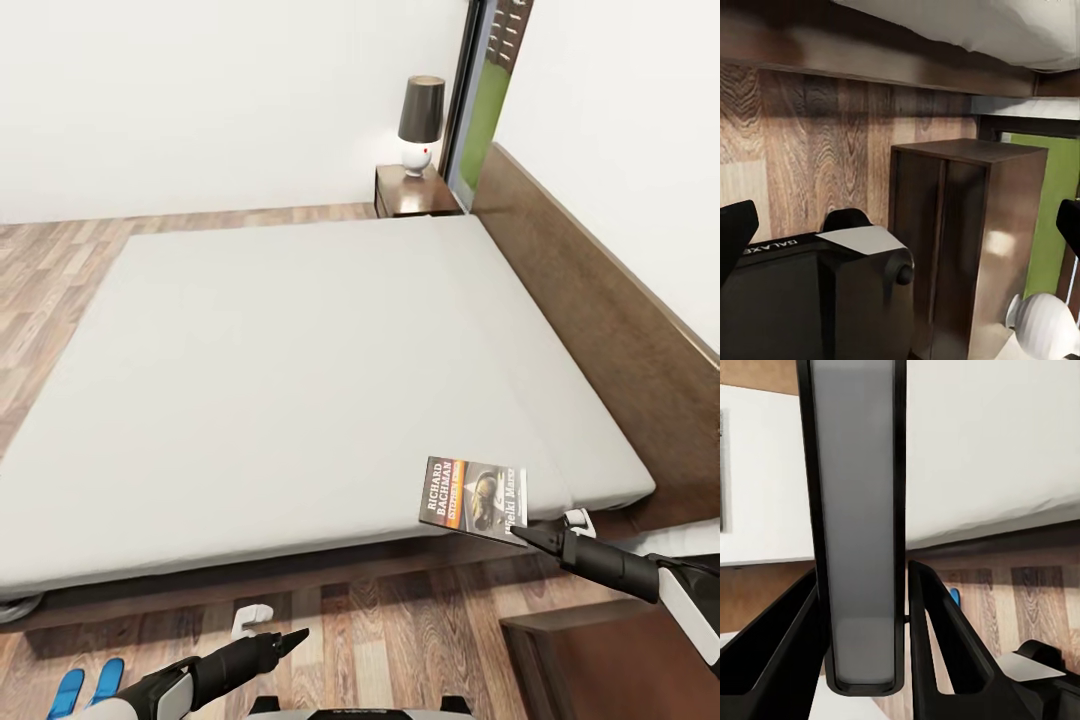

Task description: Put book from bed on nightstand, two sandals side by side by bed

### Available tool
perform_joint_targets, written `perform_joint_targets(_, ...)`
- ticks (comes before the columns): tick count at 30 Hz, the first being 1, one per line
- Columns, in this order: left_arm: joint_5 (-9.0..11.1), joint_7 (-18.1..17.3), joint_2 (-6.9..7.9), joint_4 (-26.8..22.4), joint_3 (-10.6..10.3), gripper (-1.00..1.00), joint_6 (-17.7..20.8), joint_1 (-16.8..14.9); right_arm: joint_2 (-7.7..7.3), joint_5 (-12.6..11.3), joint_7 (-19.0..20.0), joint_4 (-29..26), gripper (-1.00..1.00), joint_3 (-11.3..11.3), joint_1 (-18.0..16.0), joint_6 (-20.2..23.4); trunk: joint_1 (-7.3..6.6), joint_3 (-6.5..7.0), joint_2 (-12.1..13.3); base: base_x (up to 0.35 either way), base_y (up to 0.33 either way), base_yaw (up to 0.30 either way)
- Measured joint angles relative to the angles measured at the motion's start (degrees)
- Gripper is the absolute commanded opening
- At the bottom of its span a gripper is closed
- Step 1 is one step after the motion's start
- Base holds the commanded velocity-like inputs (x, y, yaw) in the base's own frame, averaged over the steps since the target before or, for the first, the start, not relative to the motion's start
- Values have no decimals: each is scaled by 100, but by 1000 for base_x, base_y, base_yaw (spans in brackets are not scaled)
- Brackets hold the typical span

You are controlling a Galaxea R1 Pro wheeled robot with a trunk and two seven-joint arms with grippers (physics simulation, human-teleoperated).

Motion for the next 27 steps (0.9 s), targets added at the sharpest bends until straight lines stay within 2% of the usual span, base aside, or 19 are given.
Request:
perform_joint_targets(21, 0, 1, -6, 0, -3, 100, 0, 0, 23, 1, -10, 8, -100, 1, 0, -27, -462, 573, 844, 0, 0, 0)
perform_joint_targets(27, 0, 9, -6, 0, -8, 100, 0, 1, 50, 4, -11, 344, -100, 2, 1, -217, -594, 735, 1085, 0, 0, 0)
